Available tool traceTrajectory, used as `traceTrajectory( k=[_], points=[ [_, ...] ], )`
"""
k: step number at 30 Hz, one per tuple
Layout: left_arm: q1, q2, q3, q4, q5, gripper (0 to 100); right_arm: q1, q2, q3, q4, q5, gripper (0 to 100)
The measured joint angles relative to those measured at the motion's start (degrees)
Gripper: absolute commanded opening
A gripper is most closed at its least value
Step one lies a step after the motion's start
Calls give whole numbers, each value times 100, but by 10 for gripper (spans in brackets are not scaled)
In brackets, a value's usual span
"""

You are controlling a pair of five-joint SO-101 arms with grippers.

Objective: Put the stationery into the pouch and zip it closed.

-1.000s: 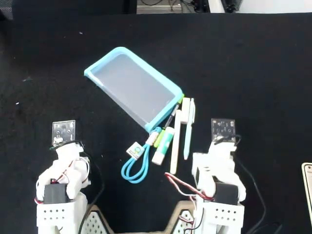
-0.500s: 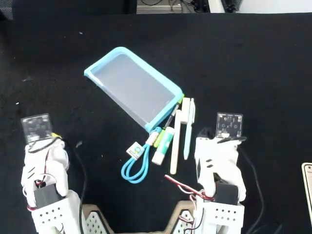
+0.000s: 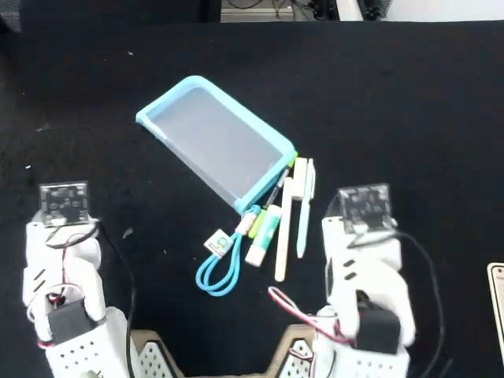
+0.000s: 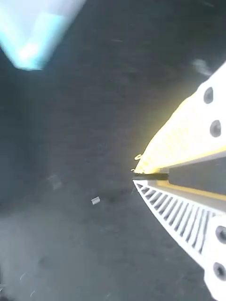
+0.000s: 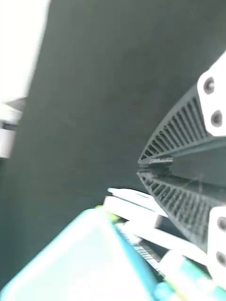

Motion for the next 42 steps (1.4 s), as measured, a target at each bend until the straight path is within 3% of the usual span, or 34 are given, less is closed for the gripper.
traceTrajectory(
  k=[10, 16, 21, 28, 36, 42],
  points=[
    [0, -44, -1407, 0, 1037, 34, 0, 0, -2127, 703, 9, 12],
    [0, -44, -1451, 0, 1415, 123, 0, 0, -2593, 905, -378, 113],
    [18, -53, -1336, 53, 1890, 130, 0, 0, -2708, 905, -1064, 88],
    [466, 0, -985, 79, 1855, 130, -35, 53, -2708, 905, -1187, 89],
    [501, 237, -738, 97, 1837, 130, -1240, 1899, -2716, 905, -1204, 86],
    [501, 1670, -1029, 97, 1837, 130, -1776, 2400, -1837, 255, -1363, 87]
  ],
)
